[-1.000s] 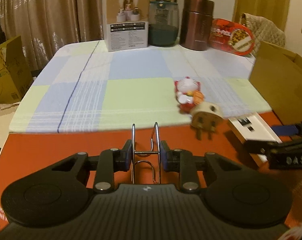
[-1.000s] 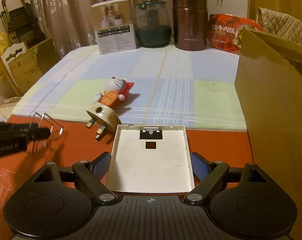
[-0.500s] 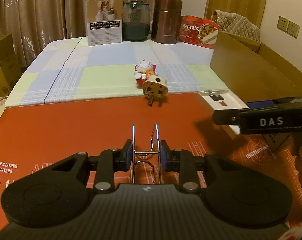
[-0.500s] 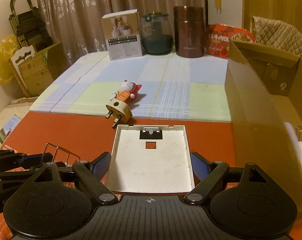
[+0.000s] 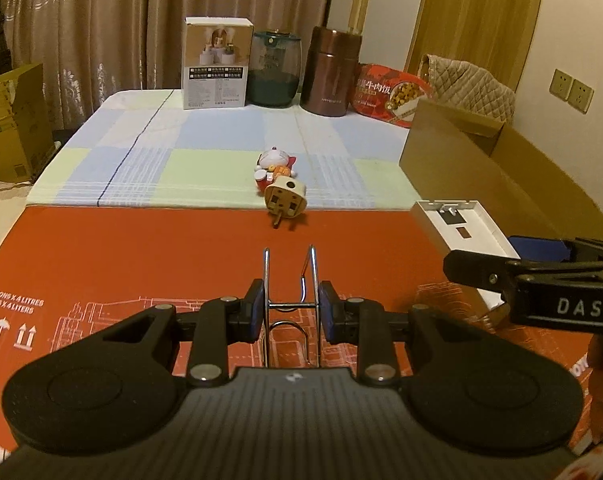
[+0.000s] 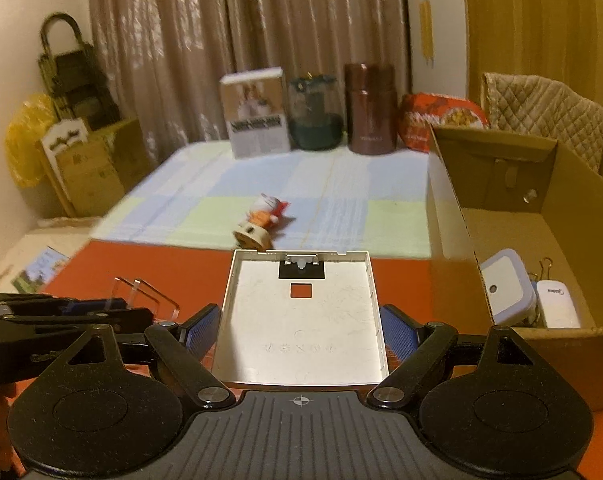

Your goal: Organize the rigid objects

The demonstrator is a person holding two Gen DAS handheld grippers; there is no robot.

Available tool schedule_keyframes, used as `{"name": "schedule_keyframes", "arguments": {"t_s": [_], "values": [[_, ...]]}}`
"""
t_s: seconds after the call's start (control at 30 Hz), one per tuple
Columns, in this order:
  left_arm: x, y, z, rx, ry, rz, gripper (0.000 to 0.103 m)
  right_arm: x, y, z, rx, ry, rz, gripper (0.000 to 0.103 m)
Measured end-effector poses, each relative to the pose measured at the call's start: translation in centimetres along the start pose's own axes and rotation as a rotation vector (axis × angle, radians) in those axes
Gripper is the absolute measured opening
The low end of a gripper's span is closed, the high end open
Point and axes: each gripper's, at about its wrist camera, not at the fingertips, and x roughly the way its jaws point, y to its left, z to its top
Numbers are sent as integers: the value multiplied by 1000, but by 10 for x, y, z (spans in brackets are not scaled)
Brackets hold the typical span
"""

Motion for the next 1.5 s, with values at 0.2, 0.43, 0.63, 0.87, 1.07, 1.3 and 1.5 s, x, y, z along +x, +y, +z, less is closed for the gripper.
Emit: {"name": "schedule_keyframes", "arguments": {"t_s": [0.2, 0.43, 0.63, 0.87, 1.07, 1.3, 1.5], "values": [[-27, -11, 2, -13, -20, 7, 23, -37, 6, -8, -25, -51, 14, 82], [-54, -27, 9, -20, -31, -5, 23, -76, 10, -15, -65, -77, -29, 82], [-71, -37, 17, -26, -41, -5, 23, -103, 4, -9, -57, -98, -68, 82], [-82, -51, 25, -25, -51, -28, 23, -124, -6, 6, -61, -120, -127, 82], [-86, -69, 36, 6, -64, -71, 23, -137, -27, 10, -23, -111, -197, 82], [-83, -100, 56, 46, -80, -129, 23, -152, -56, 19, 19, -106, -258, 82], [-78, -128, 69, 81, -85, -165, 23, -162, -79, 25, 45, -98, -294, 82]]}}
